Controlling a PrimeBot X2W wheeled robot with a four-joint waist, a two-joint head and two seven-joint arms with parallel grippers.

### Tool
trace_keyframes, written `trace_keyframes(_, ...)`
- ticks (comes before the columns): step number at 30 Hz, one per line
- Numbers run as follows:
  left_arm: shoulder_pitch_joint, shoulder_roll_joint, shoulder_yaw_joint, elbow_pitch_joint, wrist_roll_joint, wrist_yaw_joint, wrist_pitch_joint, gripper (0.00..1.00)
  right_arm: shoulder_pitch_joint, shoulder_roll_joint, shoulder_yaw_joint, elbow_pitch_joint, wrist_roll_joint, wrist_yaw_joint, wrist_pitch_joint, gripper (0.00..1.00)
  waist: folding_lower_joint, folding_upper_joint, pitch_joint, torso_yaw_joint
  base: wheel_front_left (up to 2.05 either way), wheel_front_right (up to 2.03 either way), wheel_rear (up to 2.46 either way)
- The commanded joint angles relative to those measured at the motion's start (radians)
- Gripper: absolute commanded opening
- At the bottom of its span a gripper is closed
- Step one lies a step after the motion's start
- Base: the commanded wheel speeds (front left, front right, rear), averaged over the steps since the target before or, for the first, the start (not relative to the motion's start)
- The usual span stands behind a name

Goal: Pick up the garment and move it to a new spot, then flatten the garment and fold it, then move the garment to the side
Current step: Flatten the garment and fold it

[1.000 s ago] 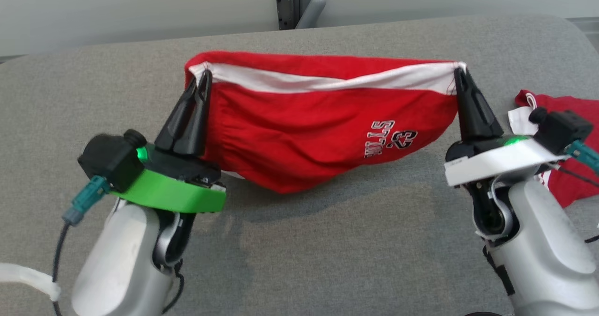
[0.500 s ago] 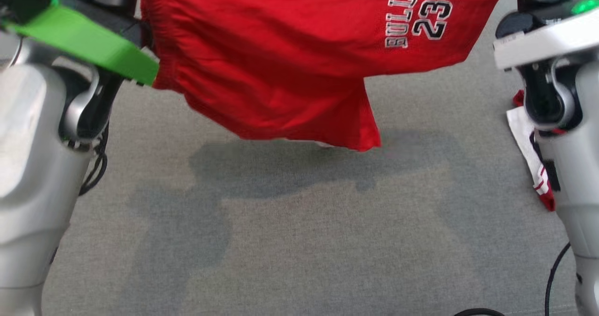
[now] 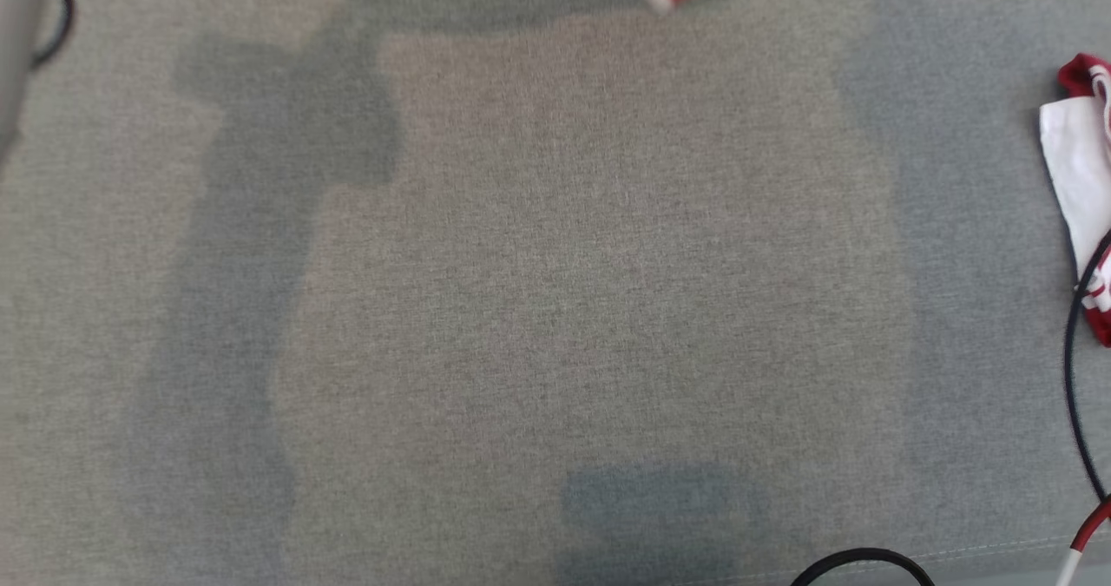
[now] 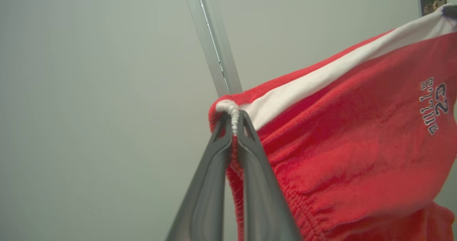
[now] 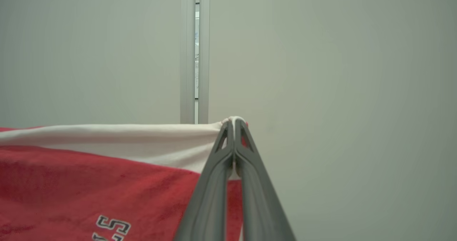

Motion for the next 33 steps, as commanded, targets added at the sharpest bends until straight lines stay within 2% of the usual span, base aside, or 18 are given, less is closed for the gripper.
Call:
trace_keyframes(1,-0.038,-0.004,0.006,0.024,0.026,0.003,-0.02,0.0,-0.031,-0.006,-0.022,0.019,-0.029,-0.001,-0.01,0.0,-0.0002,0.0,0.064,-0.011,0.0,0.0,0.0)
trace_keyframes(5,-0.083,-0.014,0.055,0.057,0.037,0.006,-0.046,0.0,-0.085,-0.004,-0.09,0.004,-0.093,-0.002,-0.015,0.0,-0.0002,0.0,0.07,-0.018,0.0,0.0,0.0)
trace_keyframes(8,0.001,-0.016,0.114,0.037,0.002,0.004,-0.045,0.0,-0.011,0.015,-0.082,-0.011,-0.087,-0.002,-0.015,0.0,-0.0002,0.0,0.07,-0.031,0.0,0.0,0.0)
trace_keyframes(11,0.089,-0.023,0.121,0.001,-0.025,0.004,-0.046,0.0,0.048,0.02,-0.056,-0.029,-0.062,-0.002,-0.015,0.0,-0.0002,0.0,0.064,-0.04,0.0,0.0,0.0)
trace_keyframes(15,0.321,-0.018,0.069,-0.031,-0.145,0.003,-0.046,0.0,0.254,0.038,0.041,-0.073,0.028,-0.001,-0.015,0.0,-0.0002,0.0,0.036,-0.055,0.0,0.0,0.0)
trace_keyframes(20,0.615,-0.025,0.033,-0.047,-0.282,0.003,-0.046,0.0,0.569,0.0,0.172,-0.147,0.165,-0.001,-0.015,0.0,-0.0002,0.0,-0.034,-0.059,0.0,0.0,0.0)
trace_keyframes(26,0.9,-0.043,-0.012,-0.108,-0.386,0.003,-0.046,0.0,0.878,-0.038,0.219,-0.193,0.306,-0.001,-0.015,0.0,-0.0002,0.0,-0.118,-0.061,0.0,0.0,0.0)
trace_keyframes(33,1.105,-0.019,-0.01,-0.152,-0.414,0.003,-0.046,0.0,1.069,-0.059,0.245,-0.174,0.317,-0.001,-0.015,0.0,-0.0002,0.0,-0.233,-0.064,0.0,0.0,0.0)
